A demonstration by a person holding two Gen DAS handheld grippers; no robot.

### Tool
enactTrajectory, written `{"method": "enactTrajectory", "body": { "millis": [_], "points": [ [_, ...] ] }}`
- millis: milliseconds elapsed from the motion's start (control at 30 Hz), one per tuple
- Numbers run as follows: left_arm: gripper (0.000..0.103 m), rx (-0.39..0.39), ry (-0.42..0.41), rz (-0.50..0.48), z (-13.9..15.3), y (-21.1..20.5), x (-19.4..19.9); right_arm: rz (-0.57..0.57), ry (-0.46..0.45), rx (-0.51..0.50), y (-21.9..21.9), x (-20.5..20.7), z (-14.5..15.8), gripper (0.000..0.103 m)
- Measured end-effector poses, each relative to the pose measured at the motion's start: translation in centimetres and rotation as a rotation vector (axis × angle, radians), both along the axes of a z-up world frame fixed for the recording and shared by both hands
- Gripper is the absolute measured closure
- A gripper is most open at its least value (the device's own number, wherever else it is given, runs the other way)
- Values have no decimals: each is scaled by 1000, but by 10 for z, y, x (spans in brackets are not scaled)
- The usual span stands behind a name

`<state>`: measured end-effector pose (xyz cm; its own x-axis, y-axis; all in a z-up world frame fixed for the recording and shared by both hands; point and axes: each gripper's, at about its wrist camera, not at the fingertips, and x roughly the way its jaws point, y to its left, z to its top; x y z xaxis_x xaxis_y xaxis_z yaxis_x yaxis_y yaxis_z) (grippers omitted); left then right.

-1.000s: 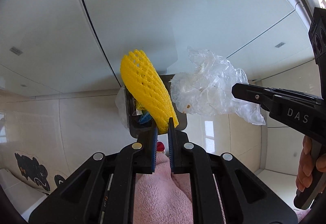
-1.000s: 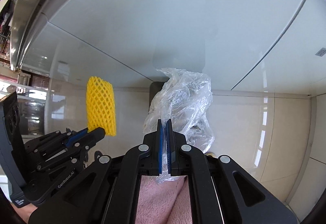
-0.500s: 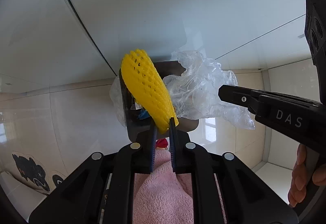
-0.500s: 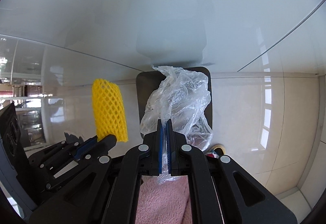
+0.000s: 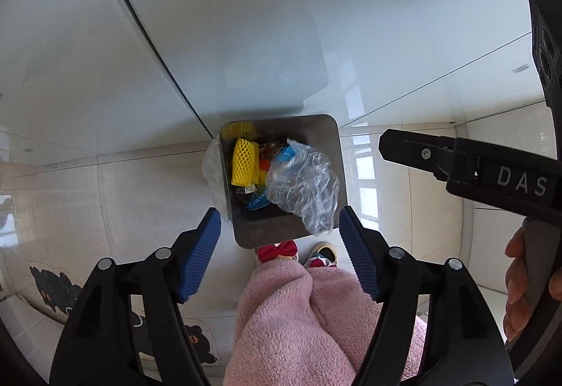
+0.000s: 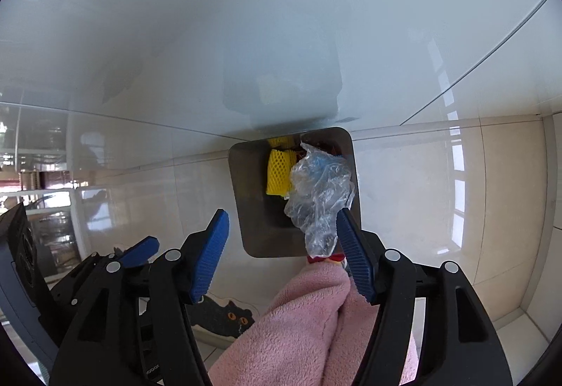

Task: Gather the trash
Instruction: 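Carry the foam net and plastic bag over the bin and open both tools, then grasp the crumpled white paper with the left tool while the right tool grasps the white tissue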

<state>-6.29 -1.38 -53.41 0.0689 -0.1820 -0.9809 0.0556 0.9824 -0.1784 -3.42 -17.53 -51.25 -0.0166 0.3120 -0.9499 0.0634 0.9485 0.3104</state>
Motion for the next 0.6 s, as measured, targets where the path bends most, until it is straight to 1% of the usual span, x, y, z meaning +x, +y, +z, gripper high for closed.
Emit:
{"method": "enactTrajectory", "body": {
  "millis": [33, 100, 167, 200, 333, 433, 600],
  "points": [
    [29, -1, -8, 4, 7, 1, -4, 7, -5, -8, 0, 1, 5, 30],
    [26, -5, -22, 10, 23, 2, -3, 12, -16, -19, -2, 1, 15, 25],
    [22, -7, -39, 12, 36, 1, -4, 17, -34, -26, -4, 0, 32, 21],
    [20, -5, -51, 11, 45, 1, -5, 22, -46, -33, -5, -1, 41, 17],
    [19, -3, -81, 6, 78, -4, -8, 60, -119, -59, -10, -4, 82, 8],
    [18, -4, -107, 16, 106, -7, -10, 79, -163, -71, -15, -5, 111, 5],
    [15, -19, -180, 52, 160, -8, -14, 68, -210, -41, -31, -5, 159, 5]
  ]
}}
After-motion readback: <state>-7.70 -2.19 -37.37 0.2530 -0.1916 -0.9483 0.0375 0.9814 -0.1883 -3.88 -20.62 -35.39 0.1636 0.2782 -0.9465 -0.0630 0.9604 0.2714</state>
